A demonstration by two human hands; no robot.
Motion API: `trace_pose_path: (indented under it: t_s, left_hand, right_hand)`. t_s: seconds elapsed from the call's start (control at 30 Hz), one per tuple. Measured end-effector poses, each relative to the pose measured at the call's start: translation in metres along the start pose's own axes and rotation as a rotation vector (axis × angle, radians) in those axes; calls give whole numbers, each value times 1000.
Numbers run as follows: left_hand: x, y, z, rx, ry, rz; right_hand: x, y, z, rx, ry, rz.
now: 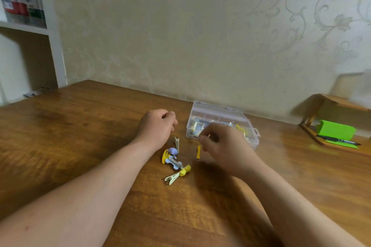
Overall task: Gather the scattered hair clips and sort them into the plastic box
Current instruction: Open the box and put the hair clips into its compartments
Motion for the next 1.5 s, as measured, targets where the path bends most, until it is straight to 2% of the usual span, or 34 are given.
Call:
trace_pose_path:
  t_s: [0.13,0.5,1.07,1.17,1.23,1.33,1.5]
  left_hand:
    - [-1,0,2,-5,-3,0]
    - [1,-2,1,2,3,0]
    - [4,-6,3,-21,6,8]
    - [4,-6,3,-31,14,0]
    - [4,-5,4,-15,8,-1]
    - [4,-4,5,-10,7,8]
    - [3,-2,6,-11,-16,20]
  right_hand:
    - [-1,10,18,-148,-113,17]
    - [0,9,23,-181,-70,-14]
    - [-11,-17,21,43,-43,-164]
    - [-8,-27,1,117,25,-184]
    - [4,-19,-23,170,116,-146]
    - [38,21,-61,208,212,5]
    - [91,93,-108,-21,298,238]
Point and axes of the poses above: each hand's wrist, its own x-axis towards the middle knuckle, its own z-axis out of the palm, y = z × x, the point moved 10 cm from there along x, towards the middle knuckle, and after that the axes turned 7 degrees about z, right-handed, at the moved point
